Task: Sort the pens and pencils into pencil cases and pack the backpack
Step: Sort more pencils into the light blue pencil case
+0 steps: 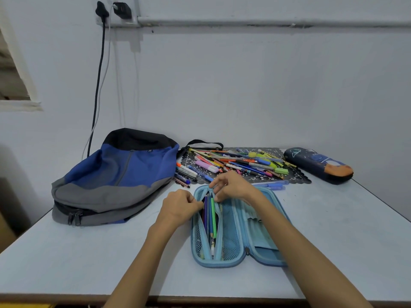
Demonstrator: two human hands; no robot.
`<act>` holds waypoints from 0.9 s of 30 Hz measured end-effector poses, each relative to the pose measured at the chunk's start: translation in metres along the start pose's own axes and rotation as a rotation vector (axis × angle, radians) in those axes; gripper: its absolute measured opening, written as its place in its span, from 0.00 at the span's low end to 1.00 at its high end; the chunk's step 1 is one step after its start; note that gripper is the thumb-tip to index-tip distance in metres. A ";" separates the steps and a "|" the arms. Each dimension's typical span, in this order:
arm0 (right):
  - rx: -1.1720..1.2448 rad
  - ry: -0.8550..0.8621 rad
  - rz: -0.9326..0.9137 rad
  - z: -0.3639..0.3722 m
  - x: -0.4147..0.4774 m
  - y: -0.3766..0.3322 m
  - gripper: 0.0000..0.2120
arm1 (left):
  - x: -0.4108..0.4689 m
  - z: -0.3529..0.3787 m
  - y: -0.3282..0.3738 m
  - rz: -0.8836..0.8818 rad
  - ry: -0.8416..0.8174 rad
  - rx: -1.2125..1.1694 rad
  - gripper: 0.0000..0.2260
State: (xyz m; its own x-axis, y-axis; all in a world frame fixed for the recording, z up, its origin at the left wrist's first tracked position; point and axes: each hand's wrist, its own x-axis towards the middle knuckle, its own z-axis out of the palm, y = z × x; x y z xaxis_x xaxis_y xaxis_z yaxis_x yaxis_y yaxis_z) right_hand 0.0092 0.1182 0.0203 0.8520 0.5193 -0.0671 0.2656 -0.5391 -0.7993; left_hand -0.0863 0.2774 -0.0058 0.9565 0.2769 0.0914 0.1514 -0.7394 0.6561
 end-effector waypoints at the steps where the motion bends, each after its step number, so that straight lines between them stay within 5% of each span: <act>1: -0.002 -0.004 -0.002 0.001 0.000 0.000 0.16 | 0.000 0.000 0.001 0.001 -0.001 0.007 0.10; 11: -0.169 -0.110 0.041 0.005 -0.004 -0.007 0.14 | 0.000 0.004 0.001 0.082 0.018 0.089 0.06; 14: -0.189 -0.296 0.104 0.002 -0.011 -0.013 0.15 | 0.005 0.004 -0.005 0.220 -0.107 0.042 0.13; 20: -0.180 -0.403 0.157 0.000 -0.014 -0.019 0.14 | 0.012 0.003 -0.009 0.250 -0.197 0.198 0.18; 27: -0.176 -0.228 0.122 0.005 -0.020 -0.021 0.07 | 0.012 -0.001 -0.010 0.273 -0.229 0.203 0.18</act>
State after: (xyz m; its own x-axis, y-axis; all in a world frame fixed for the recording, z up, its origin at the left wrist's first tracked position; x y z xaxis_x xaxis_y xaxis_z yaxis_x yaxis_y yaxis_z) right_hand -0.0155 0.1225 0.0350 0.7644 0.5686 -0.3040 0.2587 -0.7024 -0.6631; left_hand -0.0763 0.2887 -0.0105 0.9957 -0.0729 0.0574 -0.0913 -0.8795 0.4671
